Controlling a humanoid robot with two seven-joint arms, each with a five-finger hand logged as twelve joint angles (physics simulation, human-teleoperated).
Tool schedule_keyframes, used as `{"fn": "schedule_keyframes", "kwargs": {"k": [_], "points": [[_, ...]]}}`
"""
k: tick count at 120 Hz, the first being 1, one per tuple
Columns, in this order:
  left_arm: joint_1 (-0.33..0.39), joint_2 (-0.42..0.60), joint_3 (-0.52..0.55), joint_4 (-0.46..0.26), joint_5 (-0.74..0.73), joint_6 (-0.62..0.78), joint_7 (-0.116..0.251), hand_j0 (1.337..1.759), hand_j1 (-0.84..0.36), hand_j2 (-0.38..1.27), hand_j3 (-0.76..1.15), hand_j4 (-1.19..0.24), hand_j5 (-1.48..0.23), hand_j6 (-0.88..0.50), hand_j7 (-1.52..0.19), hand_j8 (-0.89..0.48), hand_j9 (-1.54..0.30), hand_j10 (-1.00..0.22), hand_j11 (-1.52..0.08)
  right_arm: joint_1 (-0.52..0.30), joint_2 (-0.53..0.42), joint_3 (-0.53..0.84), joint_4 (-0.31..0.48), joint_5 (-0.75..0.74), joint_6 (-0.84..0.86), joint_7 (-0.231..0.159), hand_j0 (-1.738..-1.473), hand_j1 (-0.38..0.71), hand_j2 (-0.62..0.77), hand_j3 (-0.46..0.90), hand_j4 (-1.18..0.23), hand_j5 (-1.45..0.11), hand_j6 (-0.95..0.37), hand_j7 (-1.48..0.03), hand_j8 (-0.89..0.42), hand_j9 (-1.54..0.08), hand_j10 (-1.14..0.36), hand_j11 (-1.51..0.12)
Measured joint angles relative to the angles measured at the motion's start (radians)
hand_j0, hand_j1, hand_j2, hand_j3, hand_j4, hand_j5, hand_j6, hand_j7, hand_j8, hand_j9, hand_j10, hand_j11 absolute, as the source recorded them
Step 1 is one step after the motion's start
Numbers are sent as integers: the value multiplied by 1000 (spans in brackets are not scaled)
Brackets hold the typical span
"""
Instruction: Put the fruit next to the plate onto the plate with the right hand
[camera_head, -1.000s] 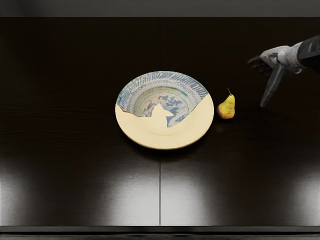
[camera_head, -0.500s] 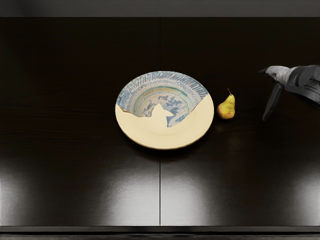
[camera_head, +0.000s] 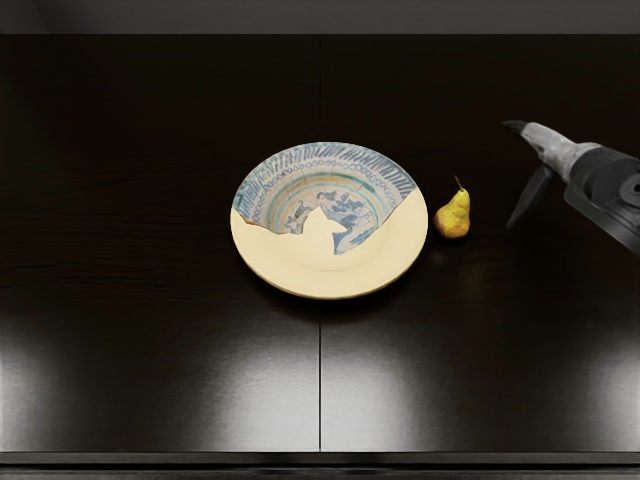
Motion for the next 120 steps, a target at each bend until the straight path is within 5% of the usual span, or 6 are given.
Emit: {"fn": "schedule_keyframes", "kwargs": {"k": [16,85,120], "points": [[-1,0,0,0,0,0,0,1658,349,0,0,0,0,0,0,0,0,0,0,-35,-5,31,2,0,7,63,-1658,-317,-4,0,-30,-37,-32,-37,-31,-37,-30,-37],[-3,0,3,1,0,0,0,1658,349,0,0,0,0,0,0,0,0,0,0,-116,-29,44,2,3,22,150,-1658,-316,-4,0,-31,-38,-32,-38,-32,-38,-31,-38],[-3,0,2,0,0,0,0,1658,349,0,0,0,0,0,0,0,0,0,0,-142,2,43,-20,-3,14,226,-1658,-240,-16,0,-94,-120,-95,-120,-95,-120,-94,-120]]}}
